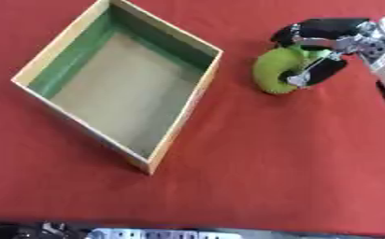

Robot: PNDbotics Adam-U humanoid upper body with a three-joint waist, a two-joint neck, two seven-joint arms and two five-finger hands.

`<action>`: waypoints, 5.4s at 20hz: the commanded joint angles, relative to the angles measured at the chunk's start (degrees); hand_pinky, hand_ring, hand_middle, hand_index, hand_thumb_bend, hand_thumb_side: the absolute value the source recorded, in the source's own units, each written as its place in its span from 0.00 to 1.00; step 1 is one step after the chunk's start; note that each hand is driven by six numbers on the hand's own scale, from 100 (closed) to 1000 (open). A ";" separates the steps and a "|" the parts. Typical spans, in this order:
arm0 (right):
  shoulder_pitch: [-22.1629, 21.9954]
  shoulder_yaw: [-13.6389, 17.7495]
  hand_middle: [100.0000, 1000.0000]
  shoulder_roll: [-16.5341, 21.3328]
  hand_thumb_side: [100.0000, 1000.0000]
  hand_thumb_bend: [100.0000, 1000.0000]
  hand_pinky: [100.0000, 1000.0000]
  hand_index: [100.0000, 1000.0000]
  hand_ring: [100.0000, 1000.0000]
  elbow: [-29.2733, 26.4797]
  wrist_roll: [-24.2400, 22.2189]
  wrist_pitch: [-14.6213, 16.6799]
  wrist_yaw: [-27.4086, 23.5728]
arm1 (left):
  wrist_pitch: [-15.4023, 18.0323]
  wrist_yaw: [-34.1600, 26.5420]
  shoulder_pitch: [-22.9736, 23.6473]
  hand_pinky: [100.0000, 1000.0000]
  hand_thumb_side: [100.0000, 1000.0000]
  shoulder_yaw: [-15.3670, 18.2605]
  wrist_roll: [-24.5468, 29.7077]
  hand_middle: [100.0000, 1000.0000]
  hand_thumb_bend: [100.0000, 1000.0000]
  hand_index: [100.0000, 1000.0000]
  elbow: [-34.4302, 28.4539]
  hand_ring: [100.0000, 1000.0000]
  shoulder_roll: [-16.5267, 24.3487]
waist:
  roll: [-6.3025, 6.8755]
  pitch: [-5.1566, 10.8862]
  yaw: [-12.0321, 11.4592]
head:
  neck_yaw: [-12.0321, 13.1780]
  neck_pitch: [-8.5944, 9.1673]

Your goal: Pick up objects on the table and place them in the box.

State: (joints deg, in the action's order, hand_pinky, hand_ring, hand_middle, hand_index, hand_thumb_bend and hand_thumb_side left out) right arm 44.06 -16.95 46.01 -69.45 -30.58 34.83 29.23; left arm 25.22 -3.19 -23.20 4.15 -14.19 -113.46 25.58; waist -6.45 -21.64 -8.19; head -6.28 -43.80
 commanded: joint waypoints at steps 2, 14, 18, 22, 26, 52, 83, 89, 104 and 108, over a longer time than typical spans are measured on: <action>-0.11 0.72 0.37 3.72 0.21 0.00 0.83 0.62 0.90 -5.08 -0.08 -1.12 -4.84 | -0.07 0.03 -0.33 0.83 0.70 0.19 0.06 0.67 0.05 0.88 -1.13 0.76 0.74 | -0.25 1.02 0.15 | -1.11 -0.31; 0.43 5.41 0.30 6.24 0.25 0.00 0.81 0.58 0.86 -20.04 0.34 -6.44 -16.98 | -0.27 -0.04 -0.34 0.83 0.70 0.23 -0.25 0.67 0.05 0.87 -1.13 0.76 0.81 | -0.51 1.44 0.33 | -2.34 -0.31; 2.59 5.01 0.30 5.46 0.13 0.00 0.81 0.57 0.85 -22.30 -0.14 -7.42 -18.95 | -0.32 -0.16 -0.39 0.83 0.69 0.18 -0.31 0.67 0.05 0.87 -1.13 0.76 0.80 | -0.66 1.60 0.21 | -3.36 -0.31; 6.35 3.75 0.28 2.98 0.12 0.00 0.80 0.56 0.84 -23.44 -1.33 -7.97 -20.57 | -0.23 -0.41 -0.71 0.83 0.69 0.12 -0.35 0.66 0.06 0.87 -1.13 0.76 0.67 | -0.78 1.79 -0.15 | -4.34 -0.31; 11.19 2.34 0.27 -1.60 0.11 0.00 0.80 0.56 0.82 -22.54 -2.72 -8.77 -21.87 | 0.22 -0.81 -1.38 0.82 0.66 0.09 -0.59 0.66 0.08 0.86 -1.13 0.76 0.54 | -0.94 2.10 -0.67 | -5.53 -0.31; 16.72 -2.52 0.32 -33.33 0.12 0.00 0.80 0.60 0.84 -1.20 5.61 -7.05 11.12 | 8.75 -3.61 -6.81 0.81 0.53 -2.17 0.51 0.66 0.17 0.85 -1.13 0.75 0.30 | -1.44 1.65 -4.56 | -9.61 1.44; 12.91 6.95 0.76 -17.50 0.04 0.00 0.99 1.00 1.00 -24.39 -2.30 -13.57 -9.68 | 8.28 -3.59 -4.88 0.81 0.55 -1.88 1.31 0.67 0.15 0.86 -1.13 0.76 1.16 | -1.30 2.43 -1.96 | -6.79 1.44; 6.11 10.65 0.77 -3.78 0.02 0.00 0.98 1.00 1.00 -27.00 0.53 -15.04 -14.20 | 8.34 -2.45 -3.83 0.81 0.56 -1.31 0.52 0.67 0.14 0.86 -1.13 0.76 1.59 | -0.89 1.82 -0.59 | -5.57 2.90; -9.60 13.53 0.81 9.53 0.07 0.00 0.98 1.00 1.00 -19.93 8.87 -8.79 -5.82 | 8.42 -0.22 -1.59 0.81 0.58 -0.66 -1.18 0.67 0.11 0.86 -1.13 0.76 2.20 | 0.59 0.28 -0.51 | -3.01 6.73; -10.27 13.50 0.82 9.51 0.09 0.00 0.98 1.00 1.00 -15.52 8.90 -7.86 -3.96 | 8.25 -0.04 -1.09 0.81 0.59 -0.58 -1.29 0.67 0.10 0.86 -1.13 0.76 2.09 | 0.73 0.26 -0.70 | -3.01 6.53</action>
State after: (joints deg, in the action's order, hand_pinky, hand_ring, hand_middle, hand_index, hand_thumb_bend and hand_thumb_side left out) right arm 33.30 -4.43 52.86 -85.94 -21.85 26.57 24.47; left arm 33.52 -3.60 -24.07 2.96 -15.18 -113.46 26.20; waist -6.84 -21.61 -8.92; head -9.40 -37.93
